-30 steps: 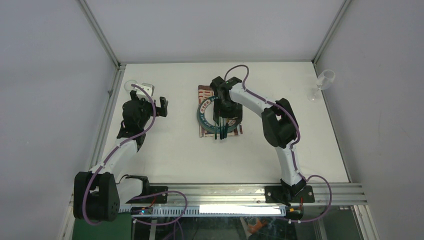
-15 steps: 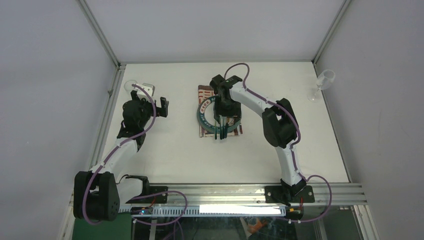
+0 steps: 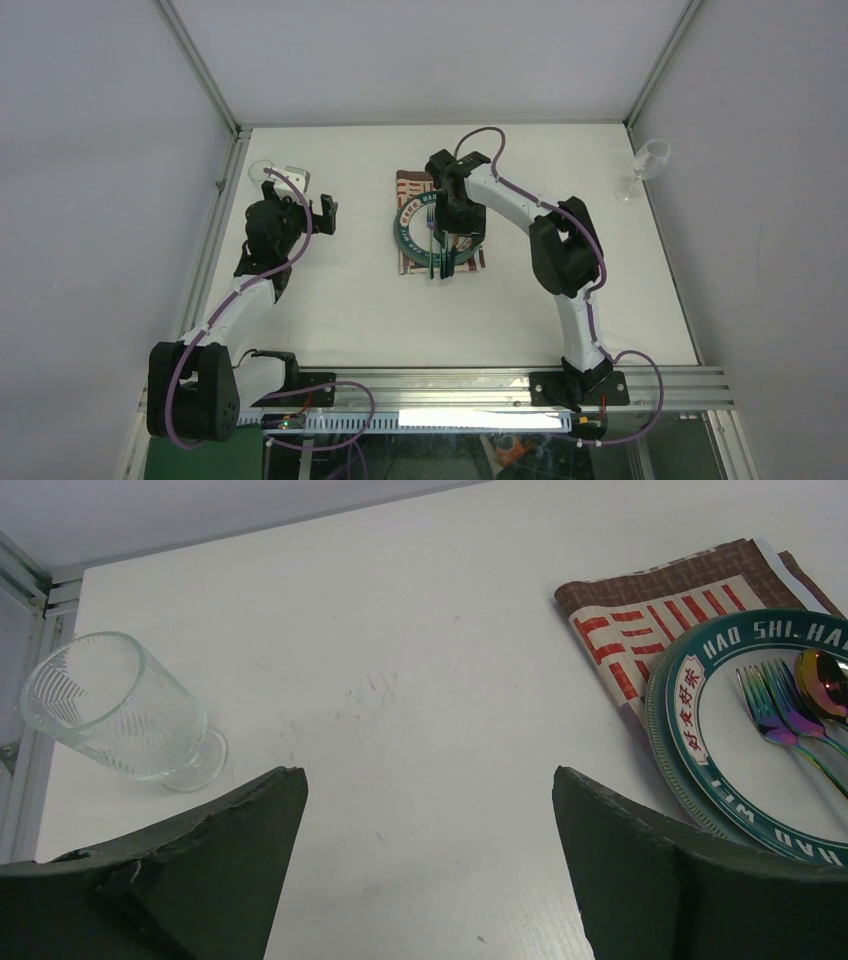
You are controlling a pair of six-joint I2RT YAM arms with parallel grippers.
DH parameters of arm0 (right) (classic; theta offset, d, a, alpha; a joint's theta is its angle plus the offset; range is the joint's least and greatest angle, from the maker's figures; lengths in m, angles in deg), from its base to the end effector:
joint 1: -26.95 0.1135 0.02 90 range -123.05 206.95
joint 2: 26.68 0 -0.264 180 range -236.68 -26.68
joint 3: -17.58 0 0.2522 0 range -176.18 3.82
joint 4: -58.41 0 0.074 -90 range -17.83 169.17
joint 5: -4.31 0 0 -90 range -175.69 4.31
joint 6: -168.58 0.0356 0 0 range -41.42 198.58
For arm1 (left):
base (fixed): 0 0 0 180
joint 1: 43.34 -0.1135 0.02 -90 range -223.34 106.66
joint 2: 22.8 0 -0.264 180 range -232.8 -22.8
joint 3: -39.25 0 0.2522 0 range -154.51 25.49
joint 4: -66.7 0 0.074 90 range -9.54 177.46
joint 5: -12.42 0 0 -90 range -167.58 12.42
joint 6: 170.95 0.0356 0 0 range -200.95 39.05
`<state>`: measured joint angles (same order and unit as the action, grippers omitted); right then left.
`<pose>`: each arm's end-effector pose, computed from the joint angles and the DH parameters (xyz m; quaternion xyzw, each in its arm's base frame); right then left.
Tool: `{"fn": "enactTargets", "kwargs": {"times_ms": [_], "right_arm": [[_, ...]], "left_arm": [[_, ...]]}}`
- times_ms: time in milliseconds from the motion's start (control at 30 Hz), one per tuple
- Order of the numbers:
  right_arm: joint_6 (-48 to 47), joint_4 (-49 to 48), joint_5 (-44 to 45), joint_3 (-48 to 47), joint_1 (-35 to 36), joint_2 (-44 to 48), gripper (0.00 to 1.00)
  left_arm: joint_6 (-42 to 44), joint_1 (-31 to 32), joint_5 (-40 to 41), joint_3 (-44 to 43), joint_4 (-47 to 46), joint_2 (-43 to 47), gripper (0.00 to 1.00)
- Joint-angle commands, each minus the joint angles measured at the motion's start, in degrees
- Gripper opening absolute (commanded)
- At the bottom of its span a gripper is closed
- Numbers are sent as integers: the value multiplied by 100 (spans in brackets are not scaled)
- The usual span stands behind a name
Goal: Set the dinner table for one person
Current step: Pick up the knife with the napkin.
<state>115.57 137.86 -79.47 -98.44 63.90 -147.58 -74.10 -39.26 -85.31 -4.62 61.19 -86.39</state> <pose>0.3361 0.2480 0.2097 0.0030 0.9973 -0.0136 0.0720 0.2450 -0.0223 0.2380 0.1162 0.7798 -0.0384 0.6139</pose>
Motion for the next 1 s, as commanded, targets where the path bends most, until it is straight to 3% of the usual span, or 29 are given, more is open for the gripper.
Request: {"fn": "enactTargets", "kwargs": {"times_ms": [0,400,767,967], "right_arm": [[33,-203,-53,126,-26,398,66],[100,-220,-167,122,-67,323,54],[-21,-104,-77,-54,-63,511,54],[-17,198,8,-399,18,868,59]], "left_arm": [[73,-2,-124,-18,-239,31,99],[88,-3,-123,-17,-233,-22,99],[88,-3,-110,-26,-217,3,99],[88,-1,-124,-44,-218,-29,99]]}}
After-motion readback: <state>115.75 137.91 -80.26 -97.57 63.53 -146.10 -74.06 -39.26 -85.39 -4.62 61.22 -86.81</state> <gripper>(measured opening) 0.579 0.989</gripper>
